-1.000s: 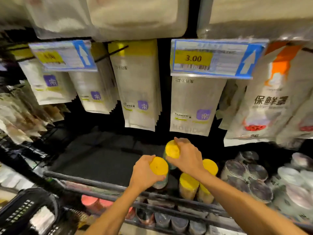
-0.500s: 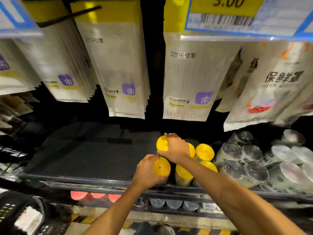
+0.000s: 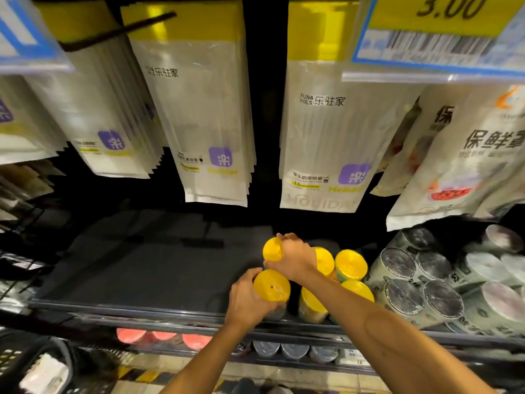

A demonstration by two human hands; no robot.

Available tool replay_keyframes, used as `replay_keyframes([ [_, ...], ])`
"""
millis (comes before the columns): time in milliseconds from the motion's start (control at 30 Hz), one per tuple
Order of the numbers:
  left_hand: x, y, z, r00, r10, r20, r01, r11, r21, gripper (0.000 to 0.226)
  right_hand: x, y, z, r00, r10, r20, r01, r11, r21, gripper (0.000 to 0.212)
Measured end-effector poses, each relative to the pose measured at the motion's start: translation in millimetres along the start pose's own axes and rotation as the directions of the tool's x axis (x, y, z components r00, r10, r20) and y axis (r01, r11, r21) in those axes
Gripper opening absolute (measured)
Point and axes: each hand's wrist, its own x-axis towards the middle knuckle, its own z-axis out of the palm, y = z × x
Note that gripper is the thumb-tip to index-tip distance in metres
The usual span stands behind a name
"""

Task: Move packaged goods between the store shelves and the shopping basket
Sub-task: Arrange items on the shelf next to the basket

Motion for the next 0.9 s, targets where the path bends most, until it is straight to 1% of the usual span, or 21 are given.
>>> replay_keyframes([
  [167,3,-3,-1,1.0,0.003,0.025,-0.002,1.0,-0.017,0.086,5,-2,6,1.0,-0.004,-0.014,0.004,1.0,-0.028,0.084],
  [333,4,-4,-2,0.998,0.03,0.062,-0.03,1.0,0.0,0.088,5,-2,9,0.999,-0.006,-0.046,0.006,1.0,-0.006,0.085],
  [500,4,-8,-4,0.995,0.055,0.079,-0.057,0.998,0.015,0.089,8,4,6,0.999,-0.049,0.014,0.049,0.998,0.026,0.084],
  [567,5,-9,-7,0.994,0.06,0.091,-0.063,0.998,0.031,0.088,5,7,5,0.996,-0.088,0.018,0.087,0.996,0.027,0.077],
  [600,7,-10,-10,0.993,0.061,0.1,-0.066,0.997,0.046,0.085,2,8,4,0.994,-0.111,0.013,0.11,0.994,0.024,0.073],
  [733,14,-2,-23,0.984,0.106,0.144,-0.129,0.978,0.161,0.053,-11,11,1,0.985,-0.169,-0.015,0.169,0.986,-0.014,0.062],
  [833,19,8,-33,0.969,0.183,0.169,-0.223,0.94,0.26,0.045,-26,13,-4,0.985,-0.166,-0.051,0.166,0.986,-0.011,0.056],
  [900,19,15,-39,0.957,0.226,0.182,-0.276,0.902,0.332,0.043,-41,14,-8,0.983,-0.158,-0.091,0.159,0.987,-0.002,0.053],
])
